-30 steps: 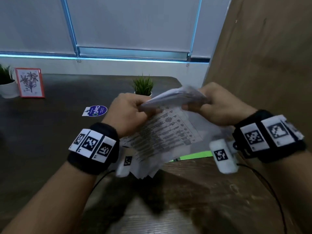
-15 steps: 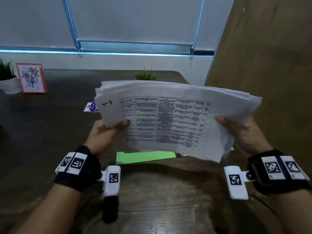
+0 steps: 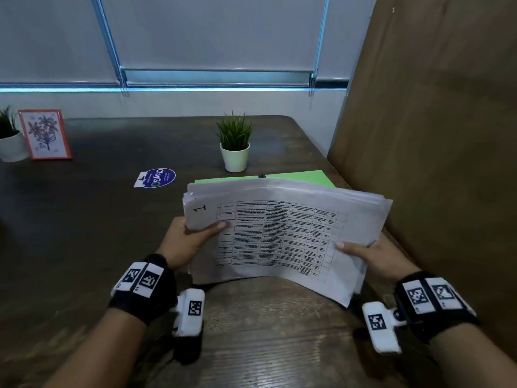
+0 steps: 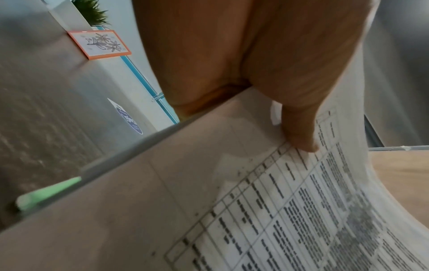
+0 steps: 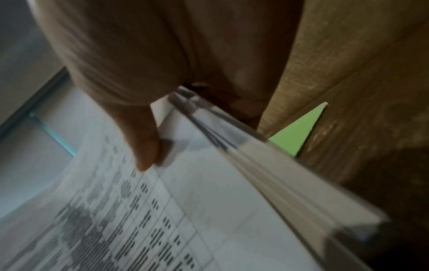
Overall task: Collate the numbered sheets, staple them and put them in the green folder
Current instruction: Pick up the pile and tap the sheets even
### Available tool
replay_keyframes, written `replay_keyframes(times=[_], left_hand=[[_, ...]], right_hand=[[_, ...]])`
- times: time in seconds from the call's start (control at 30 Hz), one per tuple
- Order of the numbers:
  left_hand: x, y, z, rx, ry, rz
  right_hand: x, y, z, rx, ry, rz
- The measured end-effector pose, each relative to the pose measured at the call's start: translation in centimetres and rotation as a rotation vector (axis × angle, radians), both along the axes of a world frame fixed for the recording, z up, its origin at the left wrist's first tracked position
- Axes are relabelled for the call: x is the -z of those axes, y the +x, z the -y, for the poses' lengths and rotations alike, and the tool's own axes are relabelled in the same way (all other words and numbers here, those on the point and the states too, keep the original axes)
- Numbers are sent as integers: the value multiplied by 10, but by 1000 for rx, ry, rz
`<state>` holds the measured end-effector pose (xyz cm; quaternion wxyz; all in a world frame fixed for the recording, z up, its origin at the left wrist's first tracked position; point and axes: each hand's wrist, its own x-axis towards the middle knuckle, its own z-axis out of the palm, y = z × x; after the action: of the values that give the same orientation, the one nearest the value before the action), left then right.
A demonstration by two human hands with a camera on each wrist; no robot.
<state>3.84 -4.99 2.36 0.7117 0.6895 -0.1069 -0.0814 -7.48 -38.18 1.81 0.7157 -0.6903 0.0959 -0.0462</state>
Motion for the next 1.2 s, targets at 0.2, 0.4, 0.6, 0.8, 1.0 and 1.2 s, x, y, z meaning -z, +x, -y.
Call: replay_keyframes(times=[0.2, 0.4, 0.6, 0.8, 1.0, 1.2], left_hand=[[-8, 4, -13, 34, -124, 103], [12, 1, -8, 117, -19, 34], [8, -4, -5, -88, -16, -9], [-2, -13, -3, -182, -282, -58], [3, -40, 30, -21, -452, -152], [-8, -61, 42, 75, -498, -203]], right_hand=[[-20, -8, 0, -19, 81, 48], [3, -3, -1, -70, 112, 4], [19, 7, -5, 109, -89, 16], [68, -2, -36, 282, 131, -142], [42, 1, -91, -111, 627, -63], [40, -8, -94, -126, 967, 64]])
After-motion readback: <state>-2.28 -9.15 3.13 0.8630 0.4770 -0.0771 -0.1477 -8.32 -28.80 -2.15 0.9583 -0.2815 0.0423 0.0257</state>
